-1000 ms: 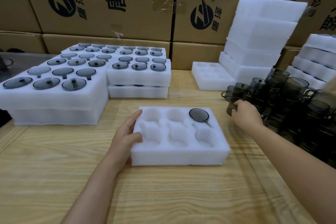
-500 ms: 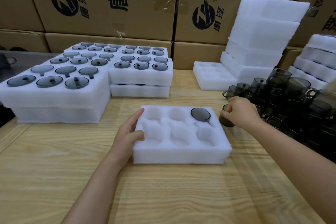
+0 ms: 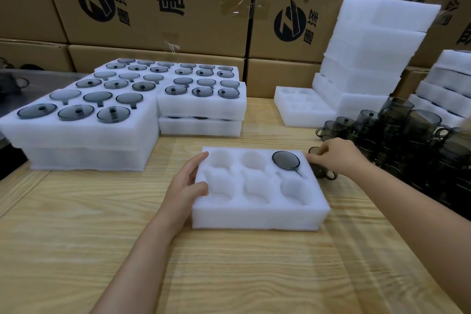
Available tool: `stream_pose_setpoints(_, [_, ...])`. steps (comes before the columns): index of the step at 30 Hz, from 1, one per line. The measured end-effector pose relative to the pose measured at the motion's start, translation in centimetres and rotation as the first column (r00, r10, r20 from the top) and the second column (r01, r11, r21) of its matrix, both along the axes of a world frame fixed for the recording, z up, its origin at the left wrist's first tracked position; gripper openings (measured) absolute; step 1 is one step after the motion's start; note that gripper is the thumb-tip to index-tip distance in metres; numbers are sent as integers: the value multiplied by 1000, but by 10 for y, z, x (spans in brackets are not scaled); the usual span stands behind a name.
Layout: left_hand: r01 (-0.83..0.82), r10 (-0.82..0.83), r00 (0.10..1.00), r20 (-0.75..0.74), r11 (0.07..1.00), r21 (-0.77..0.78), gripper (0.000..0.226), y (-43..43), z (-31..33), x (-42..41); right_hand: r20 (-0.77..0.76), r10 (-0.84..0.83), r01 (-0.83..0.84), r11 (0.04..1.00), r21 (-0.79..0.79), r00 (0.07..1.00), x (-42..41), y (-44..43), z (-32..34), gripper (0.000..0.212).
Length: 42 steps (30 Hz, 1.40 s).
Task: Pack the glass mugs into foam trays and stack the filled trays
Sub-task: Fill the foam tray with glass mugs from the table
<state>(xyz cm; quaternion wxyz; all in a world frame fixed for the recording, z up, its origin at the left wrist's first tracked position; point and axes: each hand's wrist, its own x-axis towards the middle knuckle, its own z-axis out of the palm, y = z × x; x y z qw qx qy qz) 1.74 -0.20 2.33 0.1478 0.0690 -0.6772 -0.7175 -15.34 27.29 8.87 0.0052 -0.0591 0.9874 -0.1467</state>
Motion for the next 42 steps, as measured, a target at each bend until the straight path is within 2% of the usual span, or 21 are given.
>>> stream_pose_setpoints(5, [3, -3, 1000, 5, 1000, -3, 72, -1, -1, -1, -85, -48, 38, 992, -118, 995, 5, -3, 10, 53])
stream_pose_setpoints(8, [9, -9, 1000, 8, 1000, -5, 74, -1, -1, -1, -205, -20, -26, 975, -222, 979, 10, -12, 35, 48])
stream_pose_setpoints(11, [12, -12, 1000, 11, 1000, -3, 76, -1, -2, -1, -249, 116, -197, 924, -328, 961, 23, -31, 63, 38])
stream_pose_setpoints(14, [14, -14, 1000, 16, 1000, -19, 78, 0, -1, -1, -165, 333, -371, 860, -350, 928, 43, -62, 74, 32])
stream_pose_setpoints(16, [13, -13, 1000, 19, 1000, -27, 80, 0, -1, -1, -109, 417, -427, 830, -359, 902, 52, -81, 70, 31])
stream_pose_setpoints(21, [2, -1, 1000, 29, 1000, -31, 84, 0, 0, 0, -85, 435, -439, 844, -307, 896, 54, -102, 52, 39])
stream_pose_setpoints(25, [-6, 6, 999, 40, 1000, -2, 89, 1, 0, -1, -71, 418, -417, 848, -327, 906, 53, -100, 50, 32])
stream_pose_setpoints(29, [-8, 7, 999, 52, 1000, 17, 91, 2, 1, -1, -63, 386, -391, 901, -187, 920, 54, -101, 48, 43])
stream_pose_setpoints(35, [-13, 12, 998, 54, 1000, 22, 93, 4, 4, 0, -155, 378, -385, 923, -17, 913, 63, -109, 30, 50])
stream_pose_setpoints(39, [-4, 2, 998, 59, 1000, 29, 92, 5, 5, 2, -169, 359, -372, 927, -49, 918, 63, -109, 18, 48])
stream_pose_setpoints(42, [-1, -1, 998, 61, 999, 35, 92, 5, 6, 3, -181, 378, -381, 924, 18, 908, 59, -111, 15, 48])
